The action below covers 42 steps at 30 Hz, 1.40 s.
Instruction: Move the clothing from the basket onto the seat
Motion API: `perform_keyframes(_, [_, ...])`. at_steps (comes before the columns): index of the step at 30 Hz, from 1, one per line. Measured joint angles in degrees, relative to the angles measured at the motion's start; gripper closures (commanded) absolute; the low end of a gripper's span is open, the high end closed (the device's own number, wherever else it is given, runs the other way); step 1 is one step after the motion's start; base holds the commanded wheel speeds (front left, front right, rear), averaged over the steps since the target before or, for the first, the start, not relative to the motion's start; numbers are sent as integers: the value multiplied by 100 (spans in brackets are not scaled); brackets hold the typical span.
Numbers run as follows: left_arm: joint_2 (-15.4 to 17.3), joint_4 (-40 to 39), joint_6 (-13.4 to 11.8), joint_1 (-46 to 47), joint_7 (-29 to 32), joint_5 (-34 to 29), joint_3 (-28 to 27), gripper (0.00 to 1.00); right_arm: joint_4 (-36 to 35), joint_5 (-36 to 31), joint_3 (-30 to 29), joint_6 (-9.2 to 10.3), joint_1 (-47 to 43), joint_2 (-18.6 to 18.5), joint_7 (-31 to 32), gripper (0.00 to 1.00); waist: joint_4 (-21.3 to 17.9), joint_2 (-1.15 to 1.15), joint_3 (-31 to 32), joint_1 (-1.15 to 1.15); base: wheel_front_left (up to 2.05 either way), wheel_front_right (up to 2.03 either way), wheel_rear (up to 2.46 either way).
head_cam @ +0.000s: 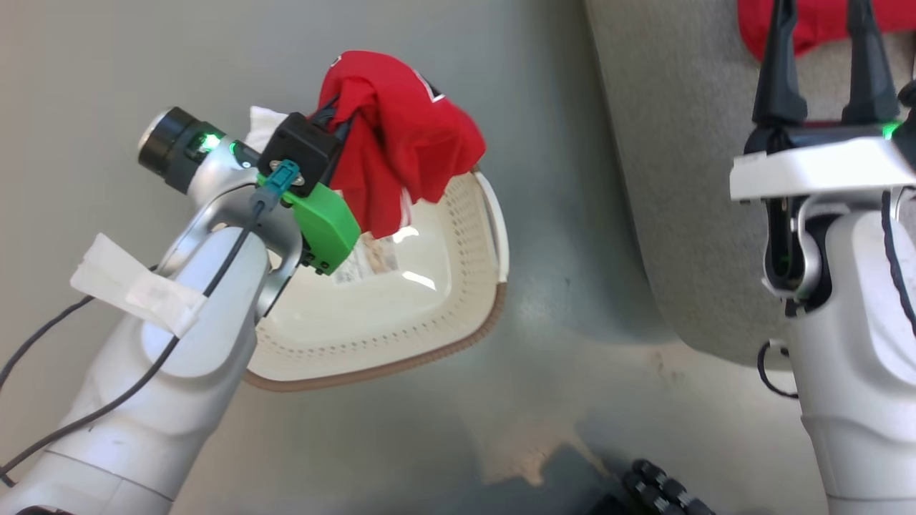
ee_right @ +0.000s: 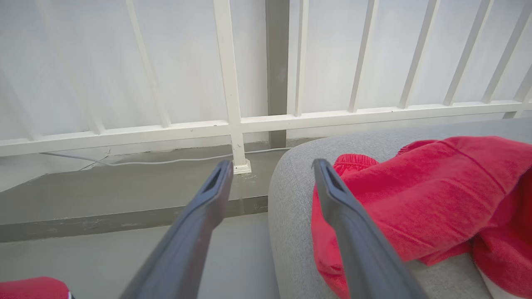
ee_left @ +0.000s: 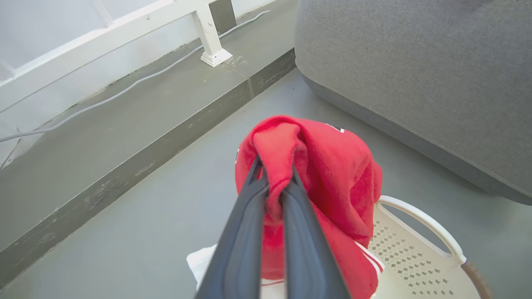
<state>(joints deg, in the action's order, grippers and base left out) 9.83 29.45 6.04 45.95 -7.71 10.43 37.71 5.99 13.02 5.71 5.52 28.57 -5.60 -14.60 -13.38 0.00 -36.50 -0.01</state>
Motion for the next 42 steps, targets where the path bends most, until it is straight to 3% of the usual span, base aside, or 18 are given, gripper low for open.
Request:
perform_keyframes(12, [-353,3,-8,-113,-142,242,-3,100,378,-10,-85,-109,-617,-118,0,0,554,0,977,0,0,0,0])
perform_keyframes(27, [-530,161,-8,-669,-134,561,82,100,837,-42,44,-314,-1313,-151,0,0,1184,0,2323,0,0,0,0])
perform_keyframes(42, [-597,137,-8,-1054,81,753,129,100,1213,-45,460,-584,-1808,-67,21,0,1430,0,3497,0,0,0,0])
